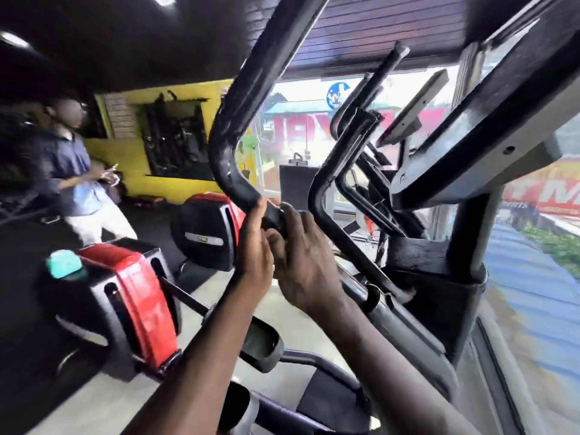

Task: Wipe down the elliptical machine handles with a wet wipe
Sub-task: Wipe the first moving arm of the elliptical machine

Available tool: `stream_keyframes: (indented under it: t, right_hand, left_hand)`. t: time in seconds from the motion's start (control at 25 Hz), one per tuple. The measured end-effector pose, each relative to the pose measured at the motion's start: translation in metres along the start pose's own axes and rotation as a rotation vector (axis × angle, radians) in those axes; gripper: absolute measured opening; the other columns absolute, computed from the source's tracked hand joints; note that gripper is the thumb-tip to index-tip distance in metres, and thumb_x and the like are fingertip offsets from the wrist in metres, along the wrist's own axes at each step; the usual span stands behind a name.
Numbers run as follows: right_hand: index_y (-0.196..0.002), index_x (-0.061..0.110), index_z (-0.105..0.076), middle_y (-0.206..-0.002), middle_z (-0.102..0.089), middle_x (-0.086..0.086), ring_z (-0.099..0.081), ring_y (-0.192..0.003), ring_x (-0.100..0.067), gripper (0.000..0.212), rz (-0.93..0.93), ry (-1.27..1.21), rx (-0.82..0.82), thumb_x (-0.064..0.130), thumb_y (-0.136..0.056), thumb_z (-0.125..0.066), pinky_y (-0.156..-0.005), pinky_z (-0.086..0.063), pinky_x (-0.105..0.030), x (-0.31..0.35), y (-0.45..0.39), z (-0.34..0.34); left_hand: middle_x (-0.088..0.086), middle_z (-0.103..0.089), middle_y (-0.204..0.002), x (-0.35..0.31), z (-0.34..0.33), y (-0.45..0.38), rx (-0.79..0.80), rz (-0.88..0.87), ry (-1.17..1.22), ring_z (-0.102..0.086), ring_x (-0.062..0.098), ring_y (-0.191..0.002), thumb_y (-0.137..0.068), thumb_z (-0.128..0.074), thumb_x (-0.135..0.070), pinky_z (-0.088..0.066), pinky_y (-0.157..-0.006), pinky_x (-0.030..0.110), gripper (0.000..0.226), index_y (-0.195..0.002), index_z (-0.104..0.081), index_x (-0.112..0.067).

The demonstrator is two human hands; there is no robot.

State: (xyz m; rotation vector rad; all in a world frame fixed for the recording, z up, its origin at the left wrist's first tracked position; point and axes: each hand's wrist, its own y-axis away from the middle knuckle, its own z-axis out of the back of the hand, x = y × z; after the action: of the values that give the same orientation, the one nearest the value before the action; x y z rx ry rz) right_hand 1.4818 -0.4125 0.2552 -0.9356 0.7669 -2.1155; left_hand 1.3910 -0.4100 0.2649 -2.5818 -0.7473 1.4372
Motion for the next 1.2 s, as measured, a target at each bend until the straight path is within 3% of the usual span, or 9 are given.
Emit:
stream_keyframes:
  t: [0.12,0.32,0.44,0.6,0.68,0.8,0.96,1.12,1.2]
  right_hand:
    - [-0.148,0.004,-0.029,-0.148,-0.04,-0.015,-0.042,-0.133,-0.028,0.055,0.242,-0.02,0.027,0.027,-0.098,-0.033,-0.105,-0.041,-0.039,-0.012,0.01,0.006]
    - [-0.133,0.015,-0.054,-0.117,-0.066,-0.005,-0.067,-0.089,-0.029,0.041,0.069,-0.095,-0.096,0.018,-0.093,-0.046,-0.063,-0.048,-0.028,-0.041,0.017,0.019]
    - [-0.142,0.008,-0.043,-0.132,-0.058,-0.014,-0.062,-0.107,-0.035,0.052,0.152,-0.119,-0.043,0.025,-0.092,-0.039,-0.077,-0.052,-0.037,0.005,-0.025,0.006]
    - [-0.147,0.007,-0.033,-0.144,-0.047,-0.018,-0.056,-0.12,-0.036,0.062,0.303,-0.015,0.064,0.024,-0.089,-0.043,-0.085,-0.053,-0.042,-0.003,-0.013,0.009]
    - [-0.135,0.012,-0.048,-0.117,-0.064,-0.014,-0.065,-0.095,-0.037,0.043,0.204,0.026,0.008,0.031,-0.099,-0.033,-0.062,-0.044,-0.033,-0.02,-0.007,0.021]
    - [-0.09,0.015,-0.054,-0.074,-0.06,-0.008,-0.063,-0.073,-0.036,0.033,0.087,-0.057,0.008,0.033,-0.102,-0.029,-0.055,-0.031,-0.032,-0.004,-0.047,0.016]
    - [-0.136,0.01,-0.043,-0.109,-0.062,-0.017,-0.063,-0.087,-0.037,0.042,0.278,-0.145,-0.01,0.024,-0.097,-0.033,-0.065,-0.045,-0.037,0.026,-0.062,0.001]
    - [-0.102,0.013,-0.06,-0.084,-0.067,-0.015,-0.063,-0.079,-0.037,0.03,0.264,-0.001,-0.114,0.03,-0.102,-0.035,-0.061,-0.038,-0.034,-0.006,-0.051,0.012]
    - [-0.099,0.009,-0.058,-0.078,-0.065,-0.015,-0.06,-0.08,-0.033,0.022,0.258,-0.113,-0.192,0.025,-0.1,-0.044,-0.063,-0.029,-0.031,0.003,-0.068,0.015]
  left_hand:
    - [0.0,-0.075,-0.099,-0.009,0.002,0.001,-0.122,-0.02,-0.015,-0.066,0.017,-0.102,-0.091,-0.051,-0.052,-0.048,-0.086,0.031,0.041,-0.104,-0.069,-0.017]
    - [0.009,-0.068,-0.117,-0.025,-0.003,0.004,-0.304,-0.126,-0.149,-0.061,0.028,-0.116,-0.097,-0.04,-0.045,-0.051,-0.075,0.032,0.037,-0.107,-0.062,-0.017]
    - [0.011,-0.056,-0.137,-0.024,-0.016,0.011,-0.358,-0.025,-0.073,-0.051,0.026,-0.13,-0.1,-0.034,-0.048,-0.043,-0.099,0.036,0.05,-0.126,-0.058,-0.013]
    - [0.0,-0.07,-0.097,-0.036,0.0,0.004,-0.31,-0.245,-0.198,-0.066,0.014,-0.089,-0.1,-0.044,-0.02,-0.052,-0.074,0.028,0.023,-0.119,-0.057,-0.02]
    - [-0.001,-0.065,-0.088,-0.049,0.003,-0.002,-0.31,-0.355,-0.272,-0.064,0.011,-0.074,-0.096,-0.042,-0.005,-0.051,-0.062,0.024,0.033,-0.122,-0.052,-0.022]
    - [-0.002,-0.069,-0.085,-0.053,-0.009,-0.006,-0.298,-0.369,-0.248,-0.064,0.011,-0.075,-0.09,-0.036,0.001,-0.05,-0.065,0.026,0.046,-0.124,-0.054,-0.024]
    - [-0.013,-0.07,-0.073,-0.057,-0.004,-0.011,-0.322,-0.426,-0.286,-0.064,0.005,-0.069,-0.084,-0.042,0.004,-0.049,-0.061,0.017,0.044,-0.121,-0.057,-0.013]
    - [-0.001,-0.069,-0.101,-0.08,-0.006,-0.015,-0.351,-0.406,-0.354,-0.064,0.014,-0.091,-0.096,-0.046,-0.032,-0.052,-0.079,0.033,0.022,-0.11,-0.063,-0.031]
    - [0.004,-0.068,-0.117,-0.087,-0.015,-0.018,-0.36,-0.37,-0.349,-0.062,0.024,-0.111,-0.085,-0.052,-0.059,-0.047,-0.101,0.047,0.046,-0.115,-0.067,-0.028]
